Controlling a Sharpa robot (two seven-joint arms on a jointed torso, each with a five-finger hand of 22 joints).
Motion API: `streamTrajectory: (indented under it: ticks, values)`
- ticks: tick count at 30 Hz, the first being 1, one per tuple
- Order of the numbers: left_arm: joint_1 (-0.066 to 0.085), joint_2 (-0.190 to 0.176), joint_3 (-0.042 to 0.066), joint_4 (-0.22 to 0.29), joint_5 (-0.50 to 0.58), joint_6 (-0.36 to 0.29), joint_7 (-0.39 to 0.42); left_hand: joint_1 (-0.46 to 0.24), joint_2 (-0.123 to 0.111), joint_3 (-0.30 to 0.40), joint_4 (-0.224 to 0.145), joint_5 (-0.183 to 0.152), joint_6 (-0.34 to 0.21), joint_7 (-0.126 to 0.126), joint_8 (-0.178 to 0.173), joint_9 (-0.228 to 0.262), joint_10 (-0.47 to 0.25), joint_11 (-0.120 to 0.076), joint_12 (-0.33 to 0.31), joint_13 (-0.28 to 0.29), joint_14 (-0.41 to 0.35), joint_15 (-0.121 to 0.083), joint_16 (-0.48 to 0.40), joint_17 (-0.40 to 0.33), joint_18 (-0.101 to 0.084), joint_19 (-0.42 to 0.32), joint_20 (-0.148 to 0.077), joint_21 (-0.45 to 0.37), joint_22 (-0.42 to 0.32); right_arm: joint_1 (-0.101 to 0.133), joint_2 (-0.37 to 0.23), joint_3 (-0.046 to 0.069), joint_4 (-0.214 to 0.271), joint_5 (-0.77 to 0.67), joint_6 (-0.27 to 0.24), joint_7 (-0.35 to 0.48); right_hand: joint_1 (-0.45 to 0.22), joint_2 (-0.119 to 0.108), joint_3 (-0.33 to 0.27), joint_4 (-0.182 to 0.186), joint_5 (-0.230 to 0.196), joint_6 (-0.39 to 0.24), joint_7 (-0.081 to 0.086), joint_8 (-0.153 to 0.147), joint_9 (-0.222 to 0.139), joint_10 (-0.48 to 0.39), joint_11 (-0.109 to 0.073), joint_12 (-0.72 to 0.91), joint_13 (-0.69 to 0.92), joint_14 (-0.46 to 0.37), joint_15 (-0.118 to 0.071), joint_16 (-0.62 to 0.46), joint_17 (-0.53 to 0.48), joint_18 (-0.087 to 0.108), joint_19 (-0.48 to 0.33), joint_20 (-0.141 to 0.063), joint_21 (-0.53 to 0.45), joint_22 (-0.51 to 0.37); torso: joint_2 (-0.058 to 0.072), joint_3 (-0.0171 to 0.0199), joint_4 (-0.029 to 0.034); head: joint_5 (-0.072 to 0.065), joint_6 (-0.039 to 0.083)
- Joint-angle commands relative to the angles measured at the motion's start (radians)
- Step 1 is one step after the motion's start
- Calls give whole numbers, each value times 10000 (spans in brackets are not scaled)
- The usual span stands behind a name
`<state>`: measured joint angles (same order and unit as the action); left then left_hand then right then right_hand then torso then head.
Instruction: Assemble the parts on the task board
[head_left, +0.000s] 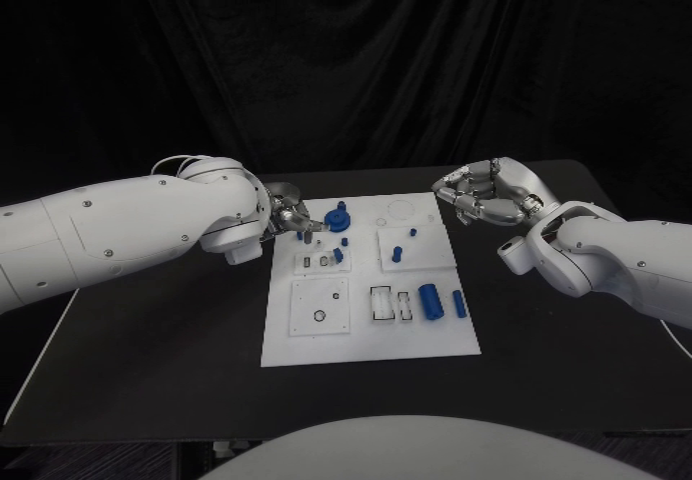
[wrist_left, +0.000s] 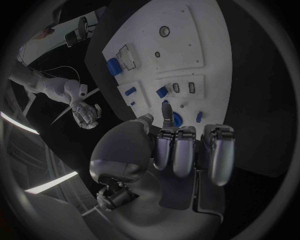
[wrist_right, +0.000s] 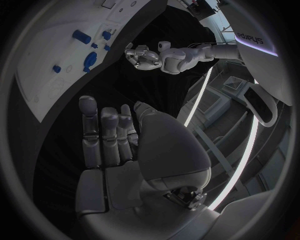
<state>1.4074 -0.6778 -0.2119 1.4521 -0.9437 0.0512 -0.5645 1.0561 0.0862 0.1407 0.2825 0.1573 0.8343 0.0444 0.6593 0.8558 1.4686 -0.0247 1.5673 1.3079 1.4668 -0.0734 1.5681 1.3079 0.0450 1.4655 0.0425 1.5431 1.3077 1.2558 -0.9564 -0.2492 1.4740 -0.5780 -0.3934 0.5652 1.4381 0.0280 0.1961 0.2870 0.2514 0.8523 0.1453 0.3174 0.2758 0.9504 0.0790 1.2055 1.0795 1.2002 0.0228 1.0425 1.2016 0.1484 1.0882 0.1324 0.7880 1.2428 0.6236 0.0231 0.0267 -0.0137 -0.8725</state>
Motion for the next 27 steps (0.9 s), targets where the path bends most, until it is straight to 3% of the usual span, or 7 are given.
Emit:
streamTrajectory:
  ticks: [1,10,11,13,15,21,27]
  values:
    - [-8,132,8,-129,-162,205,-74,-6,15,-19,-54,32,-11,-73,-38,43,1022,-81,35,2629,1040,-83,27,2629,-160,241,-100,-50,1304,-42,30,7,-45,37,62,4,-41,23,75,-14,62,-81,-12,66,10,82,-21,58,-5,74,-9,66,3,96,17,-6,1,20,25,129,-108,66,-2]
    - [-81,452,8,-394,-165,79,227,-74,34,-75,1,-5,25,-73,-98,130,1022,-84,35,2629,1040,-91,27,2629,-140,184,-109,-80,1209,-59,91,8,-104,37,164,-71,-11,-1,89,-35,110,-114,-9,81,6,74,-23,65,-28,89,-14,83,-12,108,6,-11,-54,10,31,214,-207,143,-2]
    - [-98,486,8,-424,-165,24,296,-122,45,-106,27,-33,28,-71,-133,159,1022,-85,35,2629,1040,-91,27,2629,-139,181,-111,-84,1204,-60,95,8,-107,37,175,-80,-6,-12,88,-40,118,-123,-7,82,5,67,-22,63,-36,93,-14,88,-13,108,11,-11,-53,13,31,199,-186,125,-2]
    - [-129,547,8,-482,-165,-45,402,-195,65,-161,46,-76,26,-67,-214,214,1022,-82,35,2629,1040,-92,27,2629,-132,162,-115,-98,1172,-61,104,8,-117,37,193,-91,0,-18,91,-44,133,-131,-6,84,4,69,-22,66,-38,99,-15,95,-14,106,21,-12,-44,20,33,208,-199,137,-2]
    - [-160,606,8,-544,-165,-83,473,-221,72,-182,49,-90,23,-65,-252,232,1022,-80,35,2629,1040,-91,27,2629,-128,151,-115,-105,1152,-65,114,8,-128,37,219,-105,8,-22,96,-49,148,-137,-5,88,3,59,-22,62,-49,90,-16,83,-29,110,13,-13,-66,14,21,183,-154,71,-2]
    - [-289,736,8,-704,-165,-20,500,-225,93,-196,24,-69,22,-62,-328,265,1022,-77,35,2629,1040,-88,27,2629,-109,97,-114,-132,1064,-77,146,8,-156,37,287,-132,35,-37,112,-65,196,-165,0,97,-2,43,-21,61,-73,100,-17,98,-38,115,15,-16,-90,14,30,174,-181,92,-2]
    - [-438,786,8,-785,-165,-75,434,-129,97,-209,-64,11,214,-103,-416,394,1022,-109,35,2629,1040,-114,27,2629,-144,207,-129,-96,1230,-86,163,9,-169,37,402,-149,44,-45,120,-68,230,-187,6,101,-6,46,-17,67,-79,112,-16,115,-39,115,24,-17,-93,20,16,144,-165,116,-2]
